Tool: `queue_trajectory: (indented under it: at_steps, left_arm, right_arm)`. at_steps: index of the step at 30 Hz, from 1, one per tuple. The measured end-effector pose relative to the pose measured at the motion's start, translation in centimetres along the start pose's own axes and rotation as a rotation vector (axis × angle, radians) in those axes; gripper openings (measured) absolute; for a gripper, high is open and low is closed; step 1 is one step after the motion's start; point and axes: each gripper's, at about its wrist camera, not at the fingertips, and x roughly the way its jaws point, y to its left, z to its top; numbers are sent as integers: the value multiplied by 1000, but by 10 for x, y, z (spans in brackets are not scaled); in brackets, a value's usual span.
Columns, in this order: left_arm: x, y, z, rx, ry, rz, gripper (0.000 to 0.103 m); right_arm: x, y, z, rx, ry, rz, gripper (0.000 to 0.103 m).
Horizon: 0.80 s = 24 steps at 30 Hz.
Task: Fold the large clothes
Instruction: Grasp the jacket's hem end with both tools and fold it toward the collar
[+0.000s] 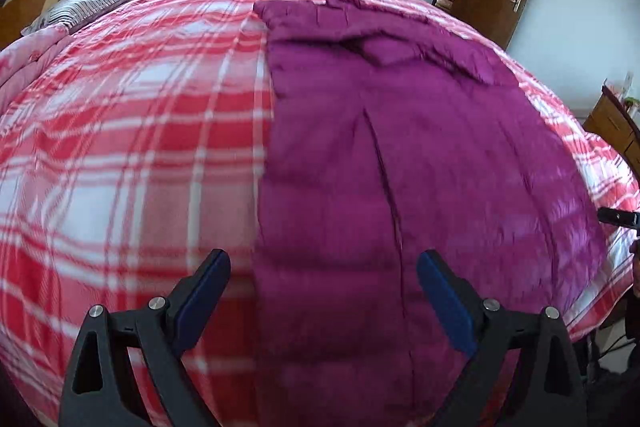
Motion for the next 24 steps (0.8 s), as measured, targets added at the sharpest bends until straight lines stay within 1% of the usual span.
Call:
queue_trajectory:
  at_steps: [2, 4, 5, 6, 7, 8, 9, 10, 11, 12, 14, 15, 16, 17, 20, 22, 23, 24]
  left_arm:
    - [-4, -2, -14, 13, -11, 17, 95]
    - [-5, -5, -23, 51, -19, 55, 95]
    - [-3, -8, -25, 79, -15, 75, 95]
    - [-3, -11, -27, 92, -16, 84, 95]
    - [-3, -13, -28, 102, -16, 82, 93]
    - [-3, -17, -30, 119, -10, 76, 87]
    - [-3, -21, -33, 131, -14, 82, 82]
    - [-4, -22, -35, 138, -16, 83, 75]
    - [-5, -25, -37, 146, -18, 77, 68]
    - [-6, -26, -38, 147, -19, 67, 65]
    - [-10, -23, -41, 130, -15, 45, 50]
    - [-11, -21, -41, 119, -17, 34, 31]
    - [-13, -17, -39, 100, -11, -17, 13]
    - [-17, -15, -37, 79, -14, -52, 9]
    - [-43, -12, -31, 54, -83, -90, 6]
    - [-70, -11, -24, 40, -141, -124, 6]
    - [-89, -10, -19, 31, -177, -151, 5]
    - [-101, -11, -17, 31, -200, -161, 5]
  right_arm:
    - [4, 1, -14, 6, 2, 19, 82]
    - [6, 1, -25, 2, -26, 25, 82]
    - [6, 2, -28, -4, -45, 21, 80]
    - [6, 2, -29, 5, -55, 18, 78]
    - [7, 1, -28, 24, -61, 18, 74]
    - [7, 1, -29, 43, -60, 23, 68]
    - [7, 3, -31, 38, -53, 22, 65]
    - [7, 7, -32, 16, -43, 15, 57]
    - [6, 12, -35, -5, -35, 10, 42]
    - [6, 14, -37, -9, -26, 28, 36]
    - [8, 16, -42, 7, -6, 83, 27]
    - [10, 17, -44, 7, -4, 89, 23]
    - [13, 16, -44, 15, -3, 103, 19]
    - [14, 16, -46, 28, -1, 122, 14]
    - [8, 11, -46, 85, -13, 239, 10]
    - [-10, 9, -42, 104, -53, 299, 10]
    - [-24, 10, -40, 110, -85, 334, 10]
    - [-35, 11, -38, 112, -110, 358, 10]
